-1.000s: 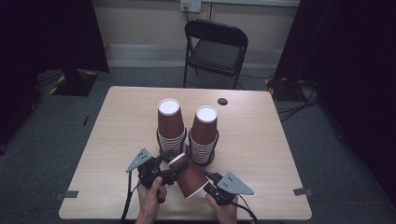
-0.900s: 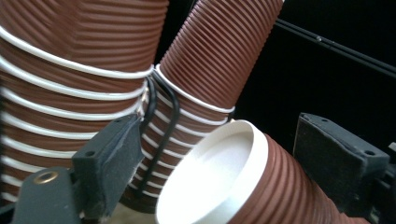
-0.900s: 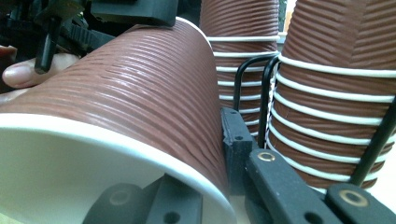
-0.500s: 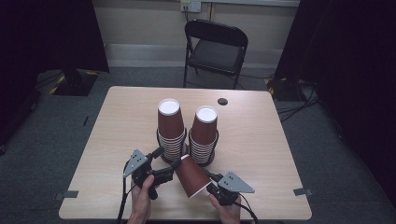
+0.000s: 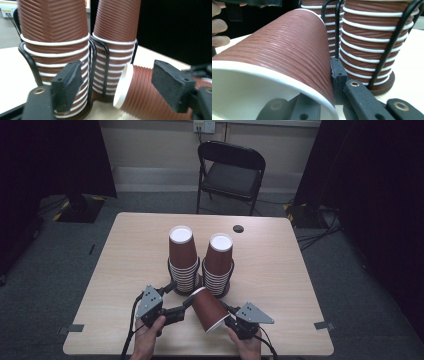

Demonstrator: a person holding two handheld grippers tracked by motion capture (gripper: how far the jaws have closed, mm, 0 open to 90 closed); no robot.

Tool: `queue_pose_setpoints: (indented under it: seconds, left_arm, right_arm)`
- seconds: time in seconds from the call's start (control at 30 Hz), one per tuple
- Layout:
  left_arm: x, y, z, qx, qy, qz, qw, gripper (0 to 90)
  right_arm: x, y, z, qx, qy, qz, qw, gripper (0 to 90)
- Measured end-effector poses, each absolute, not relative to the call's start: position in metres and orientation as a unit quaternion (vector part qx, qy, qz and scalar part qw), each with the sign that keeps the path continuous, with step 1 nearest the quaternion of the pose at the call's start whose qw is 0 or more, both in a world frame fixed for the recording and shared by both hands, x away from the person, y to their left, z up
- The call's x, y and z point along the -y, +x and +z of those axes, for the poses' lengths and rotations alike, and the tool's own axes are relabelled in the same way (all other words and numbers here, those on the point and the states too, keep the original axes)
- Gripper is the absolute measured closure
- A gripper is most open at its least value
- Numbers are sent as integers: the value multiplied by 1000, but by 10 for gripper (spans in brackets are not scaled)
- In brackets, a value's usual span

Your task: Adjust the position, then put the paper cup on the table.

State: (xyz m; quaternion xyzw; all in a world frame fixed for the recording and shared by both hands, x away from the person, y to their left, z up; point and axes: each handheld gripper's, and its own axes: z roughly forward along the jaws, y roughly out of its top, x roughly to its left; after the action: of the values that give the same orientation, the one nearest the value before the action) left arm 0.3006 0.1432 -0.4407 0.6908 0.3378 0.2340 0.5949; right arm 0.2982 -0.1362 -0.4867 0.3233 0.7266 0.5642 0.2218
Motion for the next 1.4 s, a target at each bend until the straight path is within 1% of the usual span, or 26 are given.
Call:
queue_pose_setpoints:
  seconds: [0.07, 0.1, 0.17, 0.2, 0.33, 0.63, 0.7, 0.83, 1.07, 1.13, 1.17, 1.2, 1.4]
  left_arm:
    - [-143, 299, -442, -326, 705, 244, 581, 229]
    - [-143, 297, -443, -304, 720, 252, 571, 224]
    - [-142, 296, -443, -301, 724, 260, 564, 211]
    - [-141, 295, -444, -298, 730, 270, 553, 165]
    - [-138, 293, -447, -281, 751, 293, 521, 155]
    - [-133, 285, -452, -248, 770, 320, 494, 156]
    - [-130, 283, -453, -236, 778, 330, 479, 156]
    - [-124, 280, -454, -222, 786, 344, 463, 156]
    - [-114, 275, -460, -185, 799, 368, 438, 156]
    - [-109, 274, -461, -163, 804, 379, 428, 157]
    - [-109, 274, -461, -163, 804, 379, 428, 157]
    - [-106, 273, -462, -150, 809, 386, 416, 159]
    - [-98, 272, -464, -134, 810, 407, 401, 156]
  right_arm:
    - [138, 299, -487, -727, 326, 564, 218, 860]
    - [140, 299, -486, -730, 327, 561, 212, 859]
    - [141, 300, -486, -731, 329, 560, 208, 860]
    - [144, 300, -485, -734, 331, 558, 200, 859]
    - [148, 302, -483, -738, 336, 555, 185, 860]
    - [151, 308, -476, -751, 343, 542, 158, 860]
    - [152, 308, -473, -752, 342, 544, 147, 861]
    - [154, 309, -469, -755, 336, 545, 139, 860]
    - [155, 313, -458, -768, 326, 538, 119, 860]
    - [156, 314, -456, -770, 330, 534, 115, 860]
    - [157, 315, -455, -770, 331, 533, 113, 861]
    - [157, 316, -455, -772, 332, 531, 109, 861]
    - [154, 320, -452, -780, 332, 524, 87, 861]
